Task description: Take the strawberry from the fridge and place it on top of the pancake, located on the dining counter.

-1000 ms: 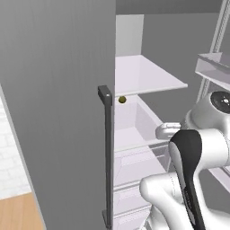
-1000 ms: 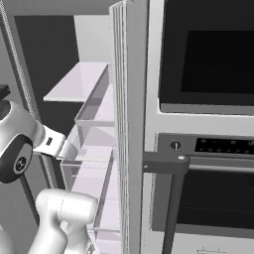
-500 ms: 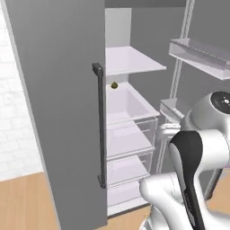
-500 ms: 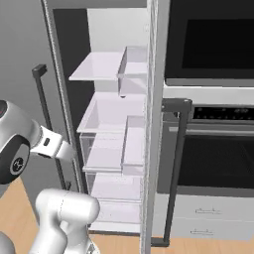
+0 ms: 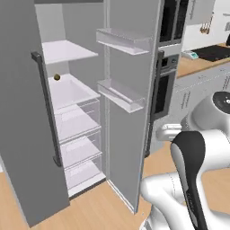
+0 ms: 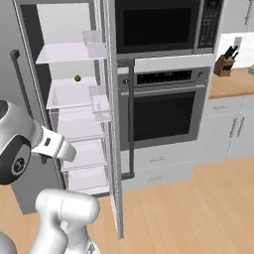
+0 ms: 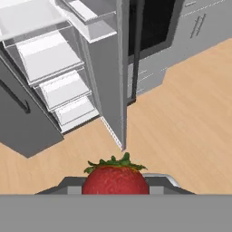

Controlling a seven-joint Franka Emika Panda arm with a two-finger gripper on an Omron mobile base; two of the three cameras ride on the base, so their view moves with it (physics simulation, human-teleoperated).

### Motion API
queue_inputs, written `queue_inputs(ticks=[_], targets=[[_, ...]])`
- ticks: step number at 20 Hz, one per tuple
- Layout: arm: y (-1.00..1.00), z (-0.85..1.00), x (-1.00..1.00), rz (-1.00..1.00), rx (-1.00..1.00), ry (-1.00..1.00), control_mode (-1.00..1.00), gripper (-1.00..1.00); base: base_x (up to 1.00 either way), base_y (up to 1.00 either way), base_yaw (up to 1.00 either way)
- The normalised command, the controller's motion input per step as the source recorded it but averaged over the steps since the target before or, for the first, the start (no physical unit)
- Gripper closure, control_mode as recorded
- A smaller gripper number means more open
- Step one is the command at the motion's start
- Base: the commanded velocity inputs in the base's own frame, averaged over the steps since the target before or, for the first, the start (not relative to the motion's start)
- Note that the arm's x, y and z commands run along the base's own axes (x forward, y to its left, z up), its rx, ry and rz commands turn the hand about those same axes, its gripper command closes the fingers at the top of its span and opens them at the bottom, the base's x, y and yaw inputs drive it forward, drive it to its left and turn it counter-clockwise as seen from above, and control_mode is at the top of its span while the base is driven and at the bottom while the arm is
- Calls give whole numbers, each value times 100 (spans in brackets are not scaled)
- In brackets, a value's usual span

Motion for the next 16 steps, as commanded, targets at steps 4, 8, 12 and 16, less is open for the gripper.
queue_inputs(ticks=[4, 8, 12, 16], targets=[[0, 0, 0, 0, 0, 0, 100, 100, -67, -44, -64], [0, 0, 0, 0, 0, 0, 100, 100, -1, -88, -70], [0, 0, 0, 0, 0, 0, 100, 100, 0, -100, -64], [0, 0, 0, 0, 0, 0, 100, 100, 0, -100, -62]])
